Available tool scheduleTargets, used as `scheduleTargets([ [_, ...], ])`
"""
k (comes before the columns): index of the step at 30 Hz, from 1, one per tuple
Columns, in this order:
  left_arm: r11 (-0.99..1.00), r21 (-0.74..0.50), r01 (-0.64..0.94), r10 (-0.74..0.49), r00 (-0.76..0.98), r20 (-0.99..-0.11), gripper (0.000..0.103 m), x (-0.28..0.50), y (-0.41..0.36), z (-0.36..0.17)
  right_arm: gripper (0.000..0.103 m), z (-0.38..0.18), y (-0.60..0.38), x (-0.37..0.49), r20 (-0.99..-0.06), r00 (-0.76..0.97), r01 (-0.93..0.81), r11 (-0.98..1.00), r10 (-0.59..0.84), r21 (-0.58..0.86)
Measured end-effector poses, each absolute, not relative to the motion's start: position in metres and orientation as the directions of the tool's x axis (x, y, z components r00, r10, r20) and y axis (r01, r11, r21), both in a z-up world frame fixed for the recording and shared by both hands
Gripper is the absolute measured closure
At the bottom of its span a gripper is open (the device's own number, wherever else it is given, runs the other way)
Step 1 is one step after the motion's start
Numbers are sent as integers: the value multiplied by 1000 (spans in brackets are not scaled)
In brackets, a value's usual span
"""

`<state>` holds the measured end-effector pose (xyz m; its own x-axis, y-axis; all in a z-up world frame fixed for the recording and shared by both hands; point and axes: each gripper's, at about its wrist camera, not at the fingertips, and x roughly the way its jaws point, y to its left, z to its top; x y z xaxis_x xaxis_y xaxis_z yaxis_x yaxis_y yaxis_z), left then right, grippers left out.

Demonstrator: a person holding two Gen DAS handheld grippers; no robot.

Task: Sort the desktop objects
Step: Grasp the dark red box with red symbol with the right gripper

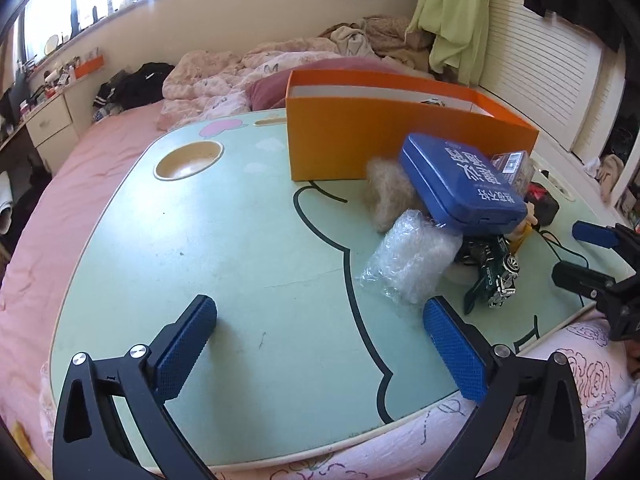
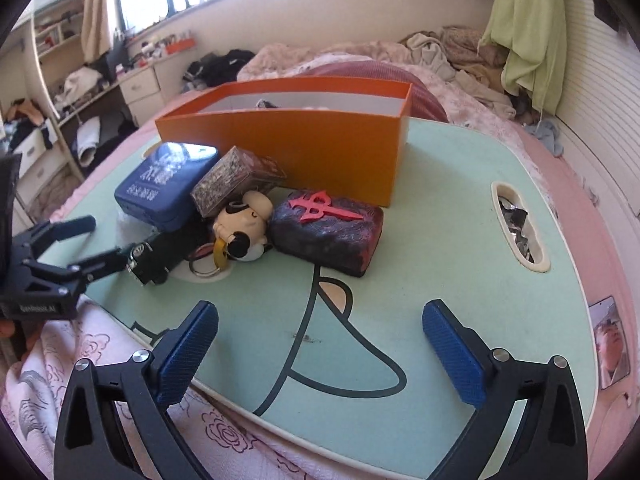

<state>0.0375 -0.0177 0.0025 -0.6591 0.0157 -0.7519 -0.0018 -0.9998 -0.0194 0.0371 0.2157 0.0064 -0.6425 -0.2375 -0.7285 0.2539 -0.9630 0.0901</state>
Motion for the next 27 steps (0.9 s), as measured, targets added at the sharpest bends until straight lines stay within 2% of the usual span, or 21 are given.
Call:
scheduleTargets([
  [7, -1000, -23, 4, 15, -661, -750, 0, 39, -21, 3, 1, 33, 222, 27, -636, -750, 143, -983, -181, 111],
  [10, -1000, -24, 4, 16, -661, -750, 0, 39, -22, 3, 1, 42, 223, 6, -653, -747, 29, -987, -127, 158],
  [13, -1000, -23, 4, 15, -662, -750, 0, 39, -21, 3, 17, 39, 227, -14, -675, -715, -21, -959, -183, 283],
  [14, -1000, -23, 4, 14, -662, -750, 0, 40, -21, 3, 19, 36, 225, -20, -686, -698, -23, -950, -207, 310],
  [18, -1000, -22, 4, 14, -661, -750, 0, 40, -21, 3, 19, 14, 210, -35, -765, -627, -34, -976, -145, 213],
  [23, -1000, -19, 4, 12, -664, -748, 0, 40, -21, 5, 24, 0, 196, -29, -776, -630, -29, -997, -33, 66],
  [27, -1000, -18, 4, 11, -667, -745, 0, 40, -22, 5, 25, -6, 197, -27, -779, -627, -28, -999, -11, 36],
])
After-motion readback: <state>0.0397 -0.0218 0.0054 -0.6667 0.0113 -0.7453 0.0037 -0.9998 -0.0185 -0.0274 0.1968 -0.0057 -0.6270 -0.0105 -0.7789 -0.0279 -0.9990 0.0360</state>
